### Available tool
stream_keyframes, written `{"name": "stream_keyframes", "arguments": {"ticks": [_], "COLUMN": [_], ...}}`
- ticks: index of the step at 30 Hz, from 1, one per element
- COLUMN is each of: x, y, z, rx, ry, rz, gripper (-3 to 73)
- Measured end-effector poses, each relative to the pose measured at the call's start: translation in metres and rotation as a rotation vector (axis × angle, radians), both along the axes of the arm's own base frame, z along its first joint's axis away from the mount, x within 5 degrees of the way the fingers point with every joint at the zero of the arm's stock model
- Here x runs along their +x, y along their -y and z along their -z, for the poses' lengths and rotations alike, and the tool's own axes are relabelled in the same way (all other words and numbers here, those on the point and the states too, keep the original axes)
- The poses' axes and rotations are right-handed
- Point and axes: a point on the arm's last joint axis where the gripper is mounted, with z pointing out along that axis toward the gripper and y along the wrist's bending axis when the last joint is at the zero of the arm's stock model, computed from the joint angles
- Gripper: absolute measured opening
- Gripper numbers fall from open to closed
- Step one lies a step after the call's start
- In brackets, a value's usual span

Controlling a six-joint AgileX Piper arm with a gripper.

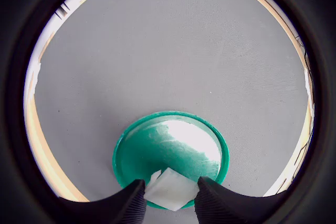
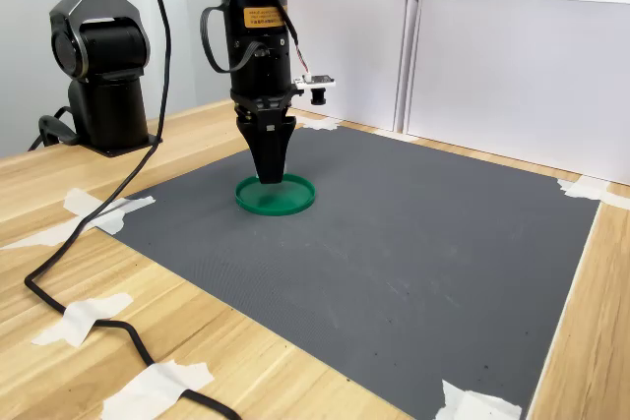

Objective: Grasp a white terminal and put it on the green lid.

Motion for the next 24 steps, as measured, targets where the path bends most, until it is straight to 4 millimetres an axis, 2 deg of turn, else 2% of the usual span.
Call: {"name": "stream_keyframes", "arguments": {"ticks": [7,13,16,20,24], "x": [0.0,0.0,0.0,0.0,-0.003], "y": [0.001,0.001,0.001,0.002,0.002], "z": [0.0,0.0,0.0,-0.004,-0.021], "rx": [-0.011,-0.02,-0.02,-0.019,-0.014], "ry": [0.0,0.001,0.001,0.02,0.109], "rz": [-0.007,-0.013,-0.013,-0.012,-0.004], "gripper": [37.7,52.7,56.9,57.9,57.0]}}
